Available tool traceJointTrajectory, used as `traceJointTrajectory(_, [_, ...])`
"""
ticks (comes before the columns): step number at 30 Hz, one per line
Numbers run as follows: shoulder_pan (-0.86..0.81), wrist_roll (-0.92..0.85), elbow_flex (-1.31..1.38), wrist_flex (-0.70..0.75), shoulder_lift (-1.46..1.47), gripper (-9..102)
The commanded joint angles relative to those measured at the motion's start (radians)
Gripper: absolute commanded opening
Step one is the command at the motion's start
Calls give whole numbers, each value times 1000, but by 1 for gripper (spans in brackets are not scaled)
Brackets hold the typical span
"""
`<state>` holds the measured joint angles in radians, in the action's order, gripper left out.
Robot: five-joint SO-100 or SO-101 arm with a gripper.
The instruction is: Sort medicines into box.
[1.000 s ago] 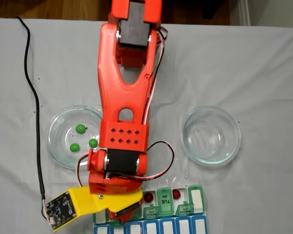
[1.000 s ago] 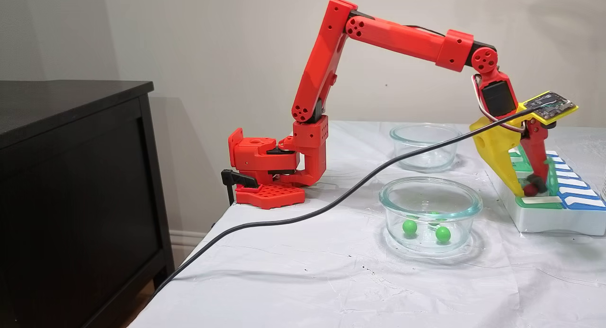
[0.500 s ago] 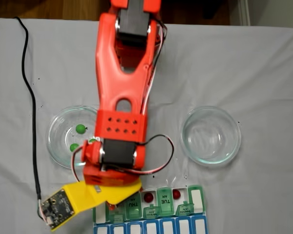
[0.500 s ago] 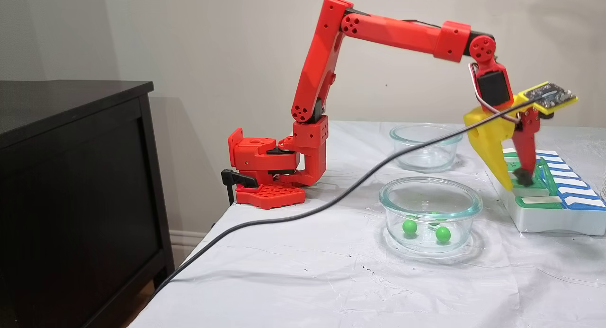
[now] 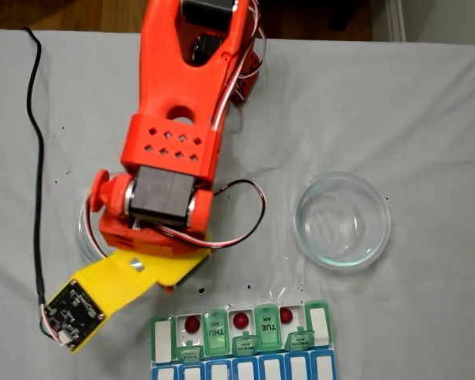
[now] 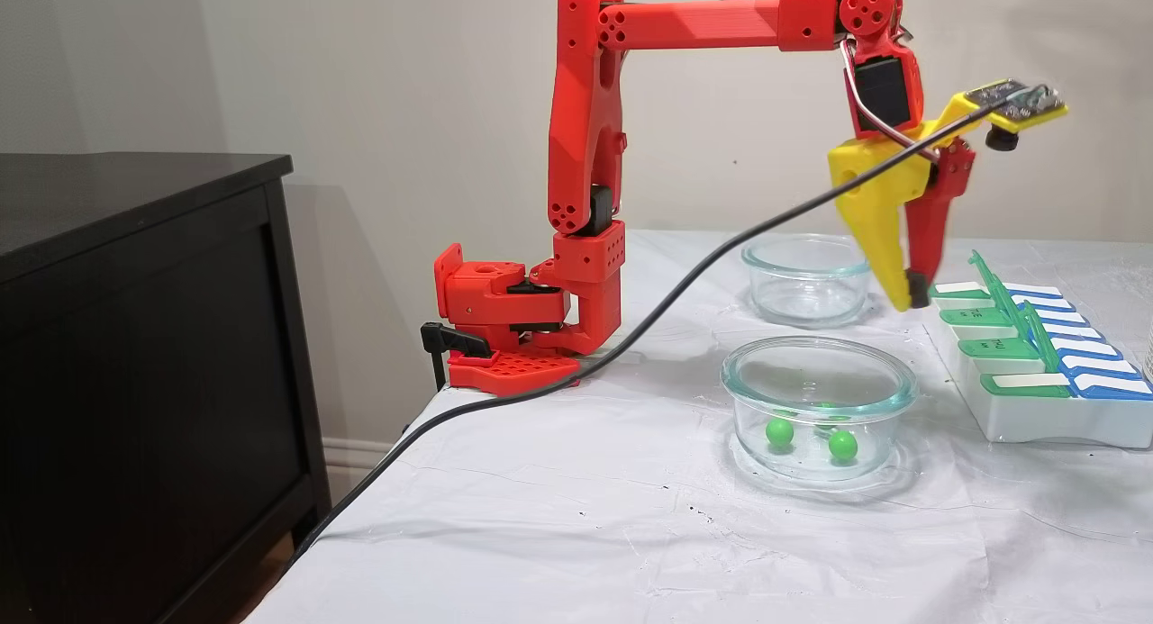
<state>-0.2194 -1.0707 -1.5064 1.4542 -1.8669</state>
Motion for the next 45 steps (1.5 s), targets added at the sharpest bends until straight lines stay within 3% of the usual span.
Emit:
traceJointTrajectory(1, [-66,-104,135,86,0,0])
traceJointTrajectory(4, [-124,-158,75,63,14,0])
traceJointTrajectory(11, [-173,-218,31,170,3,0])
traceJointTrajectory(20, [-183,-215,-173,-28,-115,0])
traceJointTrajectory(24, [-193,-207,-256,-104,-132,6])
traceJointTrajectory(35, [-215,-209,-388,-190,-241,18])
traceJointTrajectory(45, [-204,-192,-385,-250,-184,20])
